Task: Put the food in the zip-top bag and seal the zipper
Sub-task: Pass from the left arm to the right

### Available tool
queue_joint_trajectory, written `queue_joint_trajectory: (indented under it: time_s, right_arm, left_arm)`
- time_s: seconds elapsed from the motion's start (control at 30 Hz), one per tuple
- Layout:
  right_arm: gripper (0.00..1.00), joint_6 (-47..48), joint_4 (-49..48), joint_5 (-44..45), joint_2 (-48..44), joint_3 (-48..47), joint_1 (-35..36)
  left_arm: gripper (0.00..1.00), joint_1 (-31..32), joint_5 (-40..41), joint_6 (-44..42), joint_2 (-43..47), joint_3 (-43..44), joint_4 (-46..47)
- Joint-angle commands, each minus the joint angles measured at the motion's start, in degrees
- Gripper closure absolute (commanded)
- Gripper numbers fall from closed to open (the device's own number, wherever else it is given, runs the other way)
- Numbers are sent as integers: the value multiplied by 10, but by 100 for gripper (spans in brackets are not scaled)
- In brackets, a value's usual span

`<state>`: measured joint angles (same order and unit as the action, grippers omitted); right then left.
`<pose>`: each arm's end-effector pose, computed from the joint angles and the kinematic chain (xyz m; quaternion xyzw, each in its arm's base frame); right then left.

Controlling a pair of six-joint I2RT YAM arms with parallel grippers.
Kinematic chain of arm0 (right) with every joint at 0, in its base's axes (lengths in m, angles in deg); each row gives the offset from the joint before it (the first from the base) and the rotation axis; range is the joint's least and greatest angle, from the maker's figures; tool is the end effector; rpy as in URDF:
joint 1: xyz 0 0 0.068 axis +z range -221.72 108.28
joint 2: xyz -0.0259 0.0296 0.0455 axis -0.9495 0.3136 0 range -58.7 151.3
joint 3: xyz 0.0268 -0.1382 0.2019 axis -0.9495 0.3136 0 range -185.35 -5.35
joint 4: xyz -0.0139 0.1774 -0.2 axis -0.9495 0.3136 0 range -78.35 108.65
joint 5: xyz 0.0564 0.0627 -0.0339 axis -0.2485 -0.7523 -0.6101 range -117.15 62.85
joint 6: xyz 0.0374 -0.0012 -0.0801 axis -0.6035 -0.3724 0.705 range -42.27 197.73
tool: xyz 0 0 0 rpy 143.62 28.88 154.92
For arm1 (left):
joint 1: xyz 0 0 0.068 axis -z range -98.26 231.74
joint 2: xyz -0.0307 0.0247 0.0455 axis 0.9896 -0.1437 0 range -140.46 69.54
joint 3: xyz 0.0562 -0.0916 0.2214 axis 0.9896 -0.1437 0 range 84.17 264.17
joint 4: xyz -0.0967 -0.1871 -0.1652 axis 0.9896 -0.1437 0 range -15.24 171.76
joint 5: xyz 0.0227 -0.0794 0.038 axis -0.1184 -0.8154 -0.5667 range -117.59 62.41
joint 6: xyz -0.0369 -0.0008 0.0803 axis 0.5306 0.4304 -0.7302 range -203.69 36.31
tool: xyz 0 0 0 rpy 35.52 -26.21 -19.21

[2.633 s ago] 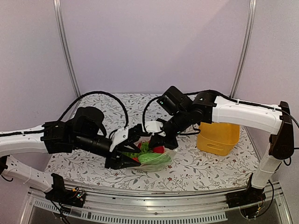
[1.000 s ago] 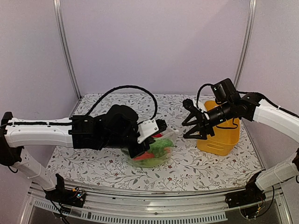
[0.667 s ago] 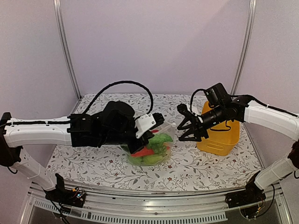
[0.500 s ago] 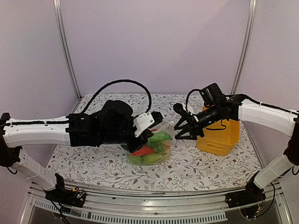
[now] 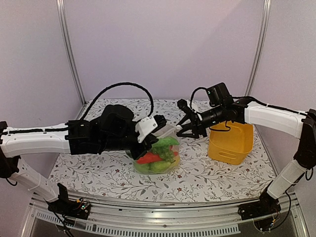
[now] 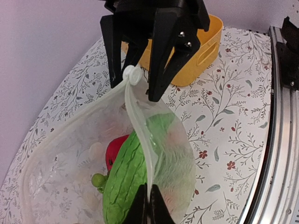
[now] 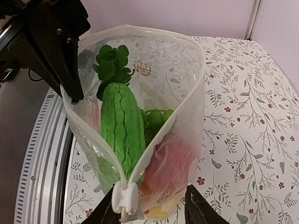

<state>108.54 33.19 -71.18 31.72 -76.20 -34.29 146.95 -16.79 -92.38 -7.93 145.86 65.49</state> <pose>0.2663 0.2727 0.2363 -0.6018 0.6117 0.3629 0.3633 0.1625 -0.3164 0.2532 0.4871 0.7235 -0.1557 0.4637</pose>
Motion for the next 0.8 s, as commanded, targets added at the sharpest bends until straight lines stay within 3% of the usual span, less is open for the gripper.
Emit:
queue_joint_trajectory:
  time_s: [0.0, 0.43, 0.6, 0.63, 0.77]
  right_arm:
    - [54, -17, -17, 0, 22, -16, -1]
    - [93, -28, -39, -13, -10, 15, -1]
    - [100, -23, -34, 7, -27, 17, -1]
    - [100, -20, -32, 12, -33, 16, -1]
    - [100, -11, -20, 18, -52, 15, -1]
  left_arm:
    - [98, -9, -12, 9, 13, -17, 29]
    - [98, -28, 3, 18, 11, -22, 40]
    - [97, -35, 40, 20, 14, -20, 52]
    - [94, -37, 52, 18, 14, -18, 56]
    - [68, -48, 79, -1, 15, -4, 75]
